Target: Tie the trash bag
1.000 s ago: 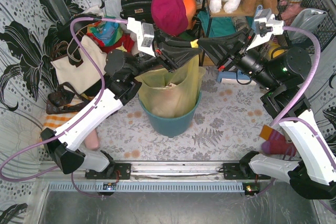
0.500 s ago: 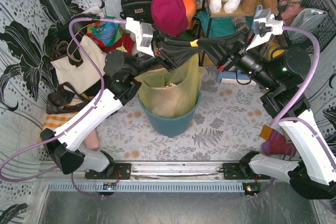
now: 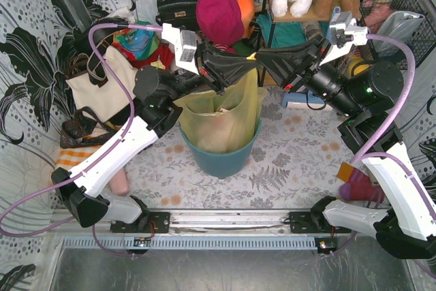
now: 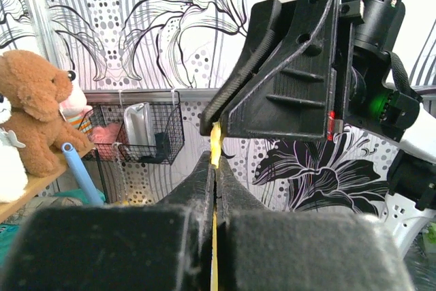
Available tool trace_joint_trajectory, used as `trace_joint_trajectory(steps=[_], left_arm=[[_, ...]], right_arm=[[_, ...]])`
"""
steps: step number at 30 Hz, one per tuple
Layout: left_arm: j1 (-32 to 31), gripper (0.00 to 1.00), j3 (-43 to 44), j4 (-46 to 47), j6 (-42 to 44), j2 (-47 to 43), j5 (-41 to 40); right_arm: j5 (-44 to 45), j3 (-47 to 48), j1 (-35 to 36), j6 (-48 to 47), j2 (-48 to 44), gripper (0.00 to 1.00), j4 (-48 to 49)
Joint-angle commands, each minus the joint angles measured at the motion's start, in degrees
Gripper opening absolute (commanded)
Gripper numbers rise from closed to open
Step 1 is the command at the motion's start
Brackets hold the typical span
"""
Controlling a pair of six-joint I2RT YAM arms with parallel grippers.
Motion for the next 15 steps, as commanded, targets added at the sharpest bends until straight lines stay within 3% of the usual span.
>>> trace_joint_trajectory(steps=[1, 4, 15], left_arm=[[0.3, 0.00, -1.1, 2.1, -0.4, -3.1, 1.9], [0.3, 0.00, -2.4, 2.6, -1.0, -4.7, 3.8], [0.3, 0.00, -11.2, 7.7, -2.7, -9.7, 11.7]], right_arm=[[0.8, -0.1, -0.1, 0.4, -0.6, 0.21, 2.9], [0.9, -0.2, -0.1, 0.3, -0.7, 0.32, 3.4], [-1.5, 7.1, -0.1, -1.0, 6.1, 0.41, -2.2]])
